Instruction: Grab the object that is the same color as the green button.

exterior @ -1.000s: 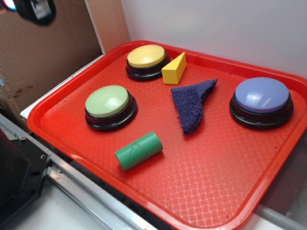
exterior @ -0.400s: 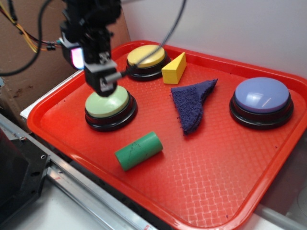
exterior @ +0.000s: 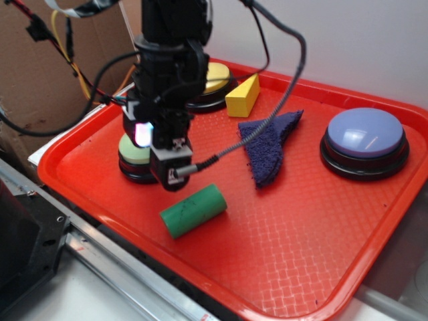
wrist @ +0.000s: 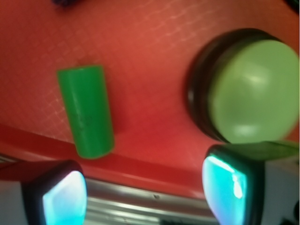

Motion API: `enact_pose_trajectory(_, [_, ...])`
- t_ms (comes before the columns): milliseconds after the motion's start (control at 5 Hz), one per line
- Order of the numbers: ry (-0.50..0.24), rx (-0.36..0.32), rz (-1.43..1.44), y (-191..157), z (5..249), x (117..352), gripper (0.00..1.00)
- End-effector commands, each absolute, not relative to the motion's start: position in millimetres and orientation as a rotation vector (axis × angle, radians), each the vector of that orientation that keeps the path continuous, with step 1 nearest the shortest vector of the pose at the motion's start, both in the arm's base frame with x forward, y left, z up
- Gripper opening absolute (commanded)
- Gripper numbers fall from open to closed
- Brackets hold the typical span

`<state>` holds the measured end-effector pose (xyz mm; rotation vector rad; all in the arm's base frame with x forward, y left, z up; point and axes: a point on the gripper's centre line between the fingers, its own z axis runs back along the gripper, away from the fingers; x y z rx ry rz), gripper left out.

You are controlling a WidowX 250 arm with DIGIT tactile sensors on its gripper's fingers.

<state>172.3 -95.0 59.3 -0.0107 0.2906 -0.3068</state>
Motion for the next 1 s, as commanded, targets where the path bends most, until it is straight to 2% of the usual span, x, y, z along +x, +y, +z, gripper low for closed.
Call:
enact_pose_trajectory(0, [0.314,-0.029,-0.415,-119,34,165,1.00])
enact_pose_trajectory(400, [0.388,-0.047,-0.408,-116,8,158,1.00])
enact_pose_trajectory(600, [0.403,-0.047,-0.398,-114,-1,155,0.00])
enact_pose_trajectory(800, [0.372,-0.060,-0.384,-110,9,155,0.00])
